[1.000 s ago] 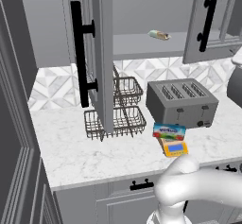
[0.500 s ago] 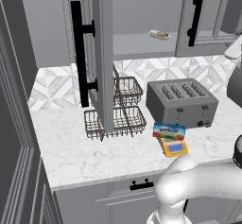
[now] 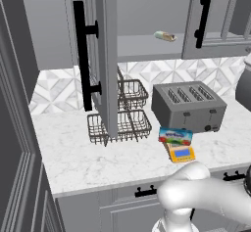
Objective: Pick the boxed food and place it on the digital scale for weighing, and close the cabinet.
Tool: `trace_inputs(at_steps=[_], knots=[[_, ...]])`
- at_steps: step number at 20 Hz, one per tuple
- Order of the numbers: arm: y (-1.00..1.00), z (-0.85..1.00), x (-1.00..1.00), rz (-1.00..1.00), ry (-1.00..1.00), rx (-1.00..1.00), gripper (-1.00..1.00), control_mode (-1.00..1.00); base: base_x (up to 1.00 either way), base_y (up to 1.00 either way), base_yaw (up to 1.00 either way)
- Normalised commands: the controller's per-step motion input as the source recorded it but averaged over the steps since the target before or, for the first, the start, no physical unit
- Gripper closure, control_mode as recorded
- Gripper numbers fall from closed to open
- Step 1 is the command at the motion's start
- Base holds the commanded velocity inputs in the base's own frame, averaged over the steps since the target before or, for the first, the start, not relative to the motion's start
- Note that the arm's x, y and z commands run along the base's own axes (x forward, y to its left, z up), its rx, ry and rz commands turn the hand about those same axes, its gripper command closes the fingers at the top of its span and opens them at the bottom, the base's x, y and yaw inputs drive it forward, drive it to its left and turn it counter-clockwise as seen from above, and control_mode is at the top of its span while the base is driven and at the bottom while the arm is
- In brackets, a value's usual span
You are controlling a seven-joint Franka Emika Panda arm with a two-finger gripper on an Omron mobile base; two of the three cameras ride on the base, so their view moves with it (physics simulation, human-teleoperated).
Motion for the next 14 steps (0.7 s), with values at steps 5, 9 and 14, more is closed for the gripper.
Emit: trace_inputs(at_steps=[5,9,14], knots=[[0.01,0.68,-0.96,0.0,0.11,-0.03,-1.0,-1.0,0.0,0.0,0.0],[0.0,0.59,-0.85,0.07,0.48,-0.16,-1.0,-1.0,0.0,0.0,0.0],[0.19,0.33,-0.98,0.18,0.17,-0.14,-1.0,-1.0,0.0,0.0,0.0]])
